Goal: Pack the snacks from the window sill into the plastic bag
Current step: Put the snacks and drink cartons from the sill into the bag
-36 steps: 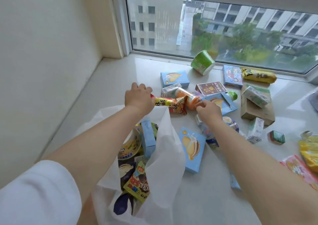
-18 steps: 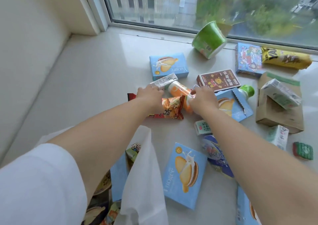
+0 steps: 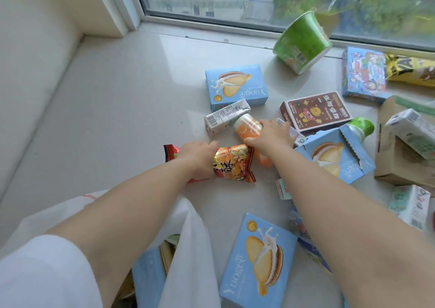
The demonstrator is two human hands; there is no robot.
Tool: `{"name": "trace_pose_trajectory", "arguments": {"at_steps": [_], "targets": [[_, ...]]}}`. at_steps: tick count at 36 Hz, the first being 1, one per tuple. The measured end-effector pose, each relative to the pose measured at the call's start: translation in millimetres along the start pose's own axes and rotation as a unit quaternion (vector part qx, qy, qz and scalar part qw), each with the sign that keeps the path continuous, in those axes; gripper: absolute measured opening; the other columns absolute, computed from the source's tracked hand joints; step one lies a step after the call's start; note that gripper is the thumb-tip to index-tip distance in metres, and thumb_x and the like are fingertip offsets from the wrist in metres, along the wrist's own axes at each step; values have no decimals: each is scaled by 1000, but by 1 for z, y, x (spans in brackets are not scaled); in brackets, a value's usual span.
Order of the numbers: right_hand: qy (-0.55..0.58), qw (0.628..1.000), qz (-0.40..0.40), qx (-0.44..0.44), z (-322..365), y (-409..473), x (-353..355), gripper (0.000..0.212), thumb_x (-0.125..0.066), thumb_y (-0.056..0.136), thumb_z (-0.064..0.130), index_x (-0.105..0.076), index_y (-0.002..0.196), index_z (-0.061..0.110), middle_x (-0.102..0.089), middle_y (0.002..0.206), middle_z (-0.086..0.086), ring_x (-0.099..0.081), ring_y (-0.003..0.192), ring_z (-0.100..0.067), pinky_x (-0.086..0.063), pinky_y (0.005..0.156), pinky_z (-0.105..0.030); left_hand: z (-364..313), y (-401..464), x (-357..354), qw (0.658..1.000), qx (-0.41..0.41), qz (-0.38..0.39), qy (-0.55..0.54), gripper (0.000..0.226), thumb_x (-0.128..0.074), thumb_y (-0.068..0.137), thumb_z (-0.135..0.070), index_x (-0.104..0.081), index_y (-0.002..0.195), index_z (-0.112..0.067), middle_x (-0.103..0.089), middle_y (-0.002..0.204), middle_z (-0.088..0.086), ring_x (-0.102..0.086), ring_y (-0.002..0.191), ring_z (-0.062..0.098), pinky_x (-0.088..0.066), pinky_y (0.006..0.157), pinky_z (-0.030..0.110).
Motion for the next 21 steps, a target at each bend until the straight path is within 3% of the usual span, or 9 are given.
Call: {"name": "trace_pose_trajectory", "arguments": {"at_steps": [6,8,10,13,17,21], "targets": [[95,989,56,-100,5,-19,-7,72,-68,69,46,-41,127,14,-58,118,-7,-58,110,-29,-47,91,-37,-3,-20,-10,999,22,-18,22,54,-67,72,-52,-45,113,-22,-61,109,-1,-60,99,25,-39,68,30],[139,978,80,-131,-2,-25,-8,67,-69,67,47,-47,120,12,-60,98,-4,-64,85,-23,-52,74,-31,-3,-23,-13,998,23,-27,48,50,-68,74,-46,-46,113,-23,-61,109,-1,-60,99,24,-38,67,29],[185,967,86,-151,-11,-29,-6,56,-67,72,46,-53,112,10,-59,89,-2,-59,67,-18,-43,55,-22,-1,-26,-13,996,31,-36,70,44,-68,76,-36,-48,113,-23,-61,110,-1,-60,100,23,-37,66,29],[186,971,59,-138,-21,-33,-8,59,-66,72,49,-55,114,8,-61,107,-7,-56,77,-23,-38,54,-24,8,-26,-1,995,70,-53,53,41,-67,75,-38,-49,108,-22,-62,107,0,-61,98,25,-38,65,28],[101,989,-7,-108,-24,-39,-8,77,-67,66,54,-48,125,7,-54,124,-10,-55,112,-29,-47,83,-36,17,-23,24,988,117,-97,4,44,-65,74,-48,-49,104,-20,-62,99,1,-61,90,26,-38,64,28],[14,994,-77,-71,-33,-40,-4,89,-66,68,56,-37,134,4,-44,134,-12,-45,123,-29,-40,96,-39,8,-9,40,987,106,-123,-15,45,-65,74,-50,-52,105,-20,-59,94,-1,-61,91,27,-39,64,28]]}}
Point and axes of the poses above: each hand's wrist, its own y-axis towards the middle knuckle, its own x-axis out of the back of the hand, z = x × y, the point moved 1 cm from there along y, towards the middle knuckle
